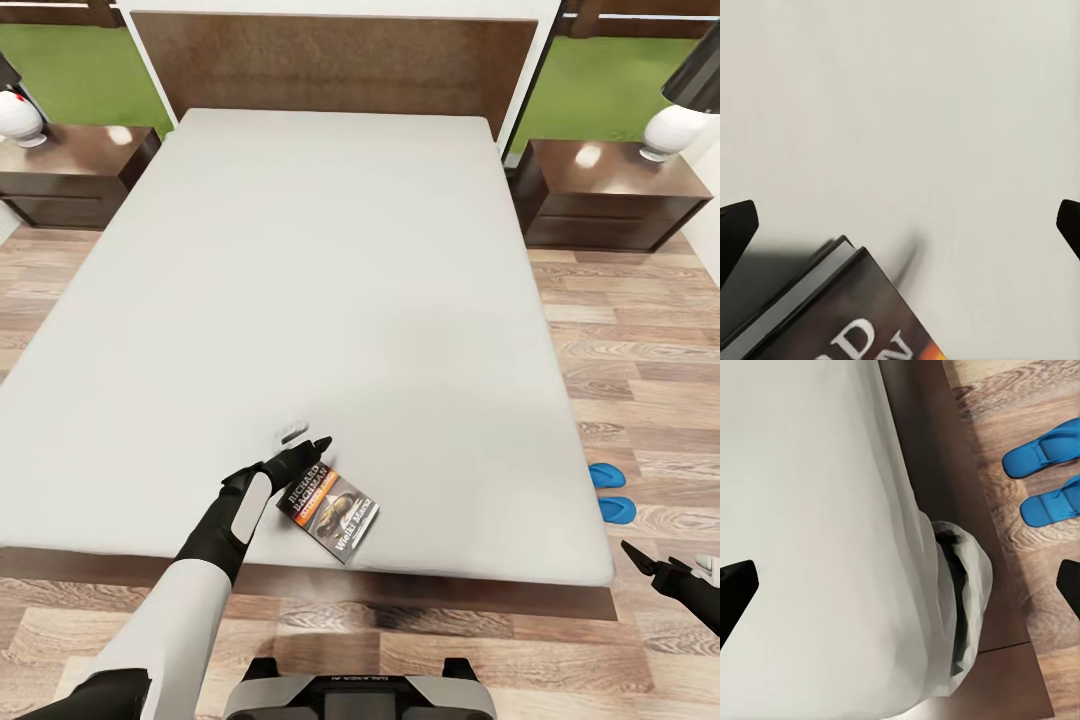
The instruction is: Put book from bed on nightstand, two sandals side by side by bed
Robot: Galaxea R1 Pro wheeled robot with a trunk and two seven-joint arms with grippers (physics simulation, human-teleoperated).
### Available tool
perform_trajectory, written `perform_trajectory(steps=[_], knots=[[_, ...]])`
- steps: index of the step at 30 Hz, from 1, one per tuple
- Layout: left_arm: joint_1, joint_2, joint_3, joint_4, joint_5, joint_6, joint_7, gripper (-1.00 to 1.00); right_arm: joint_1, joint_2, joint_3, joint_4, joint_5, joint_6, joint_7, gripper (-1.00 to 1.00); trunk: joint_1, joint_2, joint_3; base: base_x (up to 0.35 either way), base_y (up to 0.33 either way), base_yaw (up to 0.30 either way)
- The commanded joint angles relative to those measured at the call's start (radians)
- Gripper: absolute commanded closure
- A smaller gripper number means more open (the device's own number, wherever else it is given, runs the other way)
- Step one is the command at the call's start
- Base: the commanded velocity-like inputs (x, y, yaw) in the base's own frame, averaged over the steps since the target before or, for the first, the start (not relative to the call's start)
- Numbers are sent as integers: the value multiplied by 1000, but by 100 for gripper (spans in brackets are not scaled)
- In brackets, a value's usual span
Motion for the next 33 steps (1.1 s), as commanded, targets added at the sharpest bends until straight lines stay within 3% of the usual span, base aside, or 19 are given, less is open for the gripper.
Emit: perform_trajectory(steps=[1,3,33], knots=[[0,-2,6,-1,5,8,-4,-100,-1,0,0,2,-6,0,6,-100,-4,7,3,0,0,0],[0,-1,6,-1,5,8,-4,-100,-1,0,0,2,-6,0,6,-100,-11,21,9,0,0,0],[0,-2,6,-1,5,8,-4,-100,0,0,0,2,-6,0,6,-100,-8,14,6,0,0,0]])
